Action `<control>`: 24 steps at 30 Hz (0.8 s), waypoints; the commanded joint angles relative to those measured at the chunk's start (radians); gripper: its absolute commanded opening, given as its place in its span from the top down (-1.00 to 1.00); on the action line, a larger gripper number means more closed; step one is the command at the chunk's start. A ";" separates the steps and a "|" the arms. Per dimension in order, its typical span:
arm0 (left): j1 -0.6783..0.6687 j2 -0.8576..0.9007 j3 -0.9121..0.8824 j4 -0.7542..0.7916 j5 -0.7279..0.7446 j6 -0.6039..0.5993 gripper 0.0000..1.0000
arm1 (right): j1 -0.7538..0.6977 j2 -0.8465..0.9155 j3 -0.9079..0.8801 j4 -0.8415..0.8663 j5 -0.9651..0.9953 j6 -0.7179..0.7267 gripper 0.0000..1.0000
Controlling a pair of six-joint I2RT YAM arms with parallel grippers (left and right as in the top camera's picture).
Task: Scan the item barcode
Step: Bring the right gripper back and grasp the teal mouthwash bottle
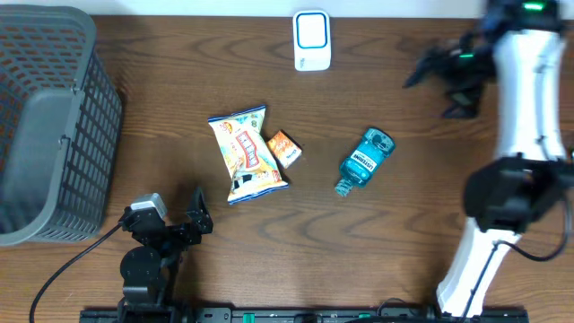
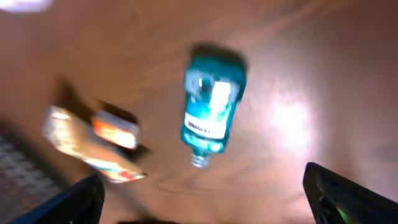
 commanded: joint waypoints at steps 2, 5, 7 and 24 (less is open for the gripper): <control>0.003 0.000 -0.026 -0.006 -0.012 0.005 -0.96 | 0.248 0.005 -0.003 -0.002 0.219 0.165 -0.99; 0.003 0.000 -0.026 -0.006 -0.012 0.005 -0.95 | 0.393 0.006 -0.012 -0.005 0.313 0.282 -0.99; 0.003 0.000 -0.026 -0.006 -0.012 0.005 -0.95 | 0.468 0.007 -0.030 -0.010 0.391 0.387 -0.97; 0.003 0.000 -0.026 -0.006 -0.012 0.005 -0.96 | 0.610 0.006 -0.420 0.127 0.542 0.713 -0.99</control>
